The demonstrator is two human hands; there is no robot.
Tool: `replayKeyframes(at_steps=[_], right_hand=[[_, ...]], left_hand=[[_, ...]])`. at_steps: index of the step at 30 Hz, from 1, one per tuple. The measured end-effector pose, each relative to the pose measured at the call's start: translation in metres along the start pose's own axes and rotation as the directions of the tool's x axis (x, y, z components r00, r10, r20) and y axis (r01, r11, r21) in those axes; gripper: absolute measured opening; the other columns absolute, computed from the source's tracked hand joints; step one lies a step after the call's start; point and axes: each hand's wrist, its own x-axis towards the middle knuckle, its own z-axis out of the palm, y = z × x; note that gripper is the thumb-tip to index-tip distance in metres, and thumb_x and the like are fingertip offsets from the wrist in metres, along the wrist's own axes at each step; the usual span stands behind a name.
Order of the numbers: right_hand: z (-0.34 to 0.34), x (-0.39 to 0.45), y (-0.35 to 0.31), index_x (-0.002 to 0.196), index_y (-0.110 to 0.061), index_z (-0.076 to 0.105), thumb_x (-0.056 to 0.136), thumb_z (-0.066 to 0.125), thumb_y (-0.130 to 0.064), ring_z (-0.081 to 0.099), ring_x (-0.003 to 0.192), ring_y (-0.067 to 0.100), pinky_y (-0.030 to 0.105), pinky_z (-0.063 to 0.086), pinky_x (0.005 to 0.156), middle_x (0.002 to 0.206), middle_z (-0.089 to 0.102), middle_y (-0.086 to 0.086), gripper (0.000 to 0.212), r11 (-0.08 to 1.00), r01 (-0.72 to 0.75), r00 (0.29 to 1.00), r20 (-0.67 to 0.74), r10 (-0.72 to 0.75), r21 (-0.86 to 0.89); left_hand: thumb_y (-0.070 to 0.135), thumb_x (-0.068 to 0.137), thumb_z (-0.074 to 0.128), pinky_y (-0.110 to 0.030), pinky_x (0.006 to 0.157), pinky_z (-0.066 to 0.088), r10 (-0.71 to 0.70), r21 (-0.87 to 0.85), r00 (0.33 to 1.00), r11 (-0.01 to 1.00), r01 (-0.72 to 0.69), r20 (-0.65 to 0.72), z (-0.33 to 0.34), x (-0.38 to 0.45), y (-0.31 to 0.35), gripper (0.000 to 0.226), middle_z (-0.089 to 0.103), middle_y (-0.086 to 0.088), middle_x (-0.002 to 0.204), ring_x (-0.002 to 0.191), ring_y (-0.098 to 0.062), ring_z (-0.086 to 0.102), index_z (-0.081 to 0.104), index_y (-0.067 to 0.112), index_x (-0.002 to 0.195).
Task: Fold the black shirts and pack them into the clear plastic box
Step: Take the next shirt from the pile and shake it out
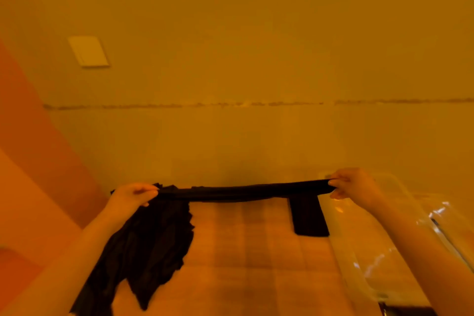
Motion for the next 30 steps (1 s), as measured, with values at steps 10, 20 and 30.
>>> replayKeyframes(at_steps=[10,20,30], right_hand=[[0.071,-0.093,0.115,0.064,-0.018,0.061,0.085,0.059,0.006,0.058,0.044,0.001,0.011,0.046,0.047,0.054,0.06,-0.006,0.032,0.978,-0.201,0.975,0.089,0.206,-0.057],[0.122,-0.159,0.168,0.1,-0.001,0.07,0.084,0.058,0.007,0.059,0.08,0.015,0.017,0.038,0.063,0.093,0.068,0.008,0.021,0.928,-0.201,0.956,0.143,0.255,-0.315],[0.115,-0.195,0.178,0.125,-0.005,0.056,0.091,0.051,0.002,0.06,0.093,-0.003,0.001,0.04,0.073,0.115,0.064,0.01,0.035,0.918,-0.148,0.902,0.331,0.278,-0.368]], left_hand=[[-0.007,0.074,0.072,-0.015,0.054,0.048,-0.159,0.218,0.971,0.969,0.119,0.177,0.042,-0.091,-0.125,0.031,0.064,-0.006,0.063,0.05,-0.003,0.059,0.068,0.021,0.06],[-0.005,0.08,0.066,-0.017,0.056,0.039,-0.317,0.223,0.941,0.932,0.285,0.121,0.078,-0.152,-0.185,0.031,0.062,-0.011,0.069,0.058,-0.016,0.051,0.063,0.021,0.064],[0.003,0.081,0.068,-0.022,0.068,0.038,-0.324,0.347,0.92,0.907,0.237,0.219,0.075,-0.182,-0.197,0.018,0.058,0.002,0.083,0.076,-0.014,0.053,0.061,0.02,0.082]])
